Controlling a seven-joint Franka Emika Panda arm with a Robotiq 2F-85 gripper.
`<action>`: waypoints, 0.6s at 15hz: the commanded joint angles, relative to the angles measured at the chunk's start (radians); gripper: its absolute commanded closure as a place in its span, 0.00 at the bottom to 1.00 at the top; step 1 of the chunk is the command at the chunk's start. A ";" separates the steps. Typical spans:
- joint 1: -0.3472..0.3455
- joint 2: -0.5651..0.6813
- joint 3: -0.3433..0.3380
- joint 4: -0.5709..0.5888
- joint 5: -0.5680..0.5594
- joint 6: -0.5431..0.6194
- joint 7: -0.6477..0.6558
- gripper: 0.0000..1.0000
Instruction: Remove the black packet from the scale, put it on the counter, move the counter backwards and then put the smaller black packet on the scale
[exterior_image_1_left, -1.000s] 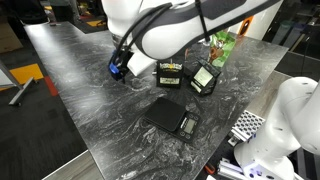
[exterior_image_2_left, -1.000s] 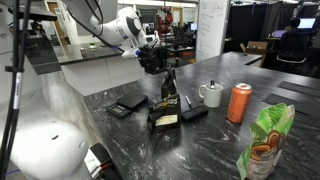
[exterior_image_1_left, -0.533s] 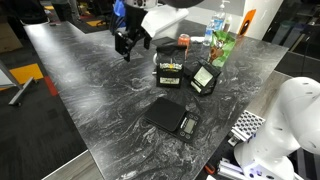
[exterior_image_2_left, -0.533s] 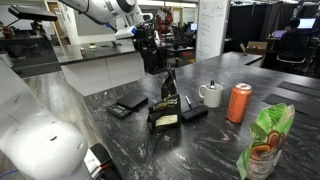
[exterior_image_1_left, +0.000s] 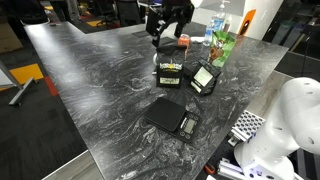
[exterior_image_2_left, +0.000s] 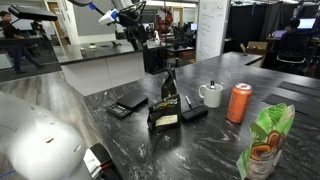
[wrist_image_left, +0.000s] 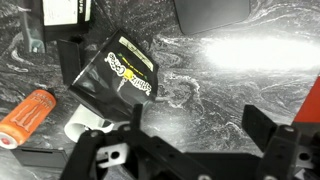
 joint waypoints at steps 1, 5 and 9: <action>-0.072 -0.140 -0.025 -0.147 0.047 0.005 0.013 0.00; -0.109 -0.146 -0.016 -0.146 0.044 0.002 -0.005 0.00; -0.111 -0.170 -0.018 -0.167 0.048 0.003 -0.007 0.00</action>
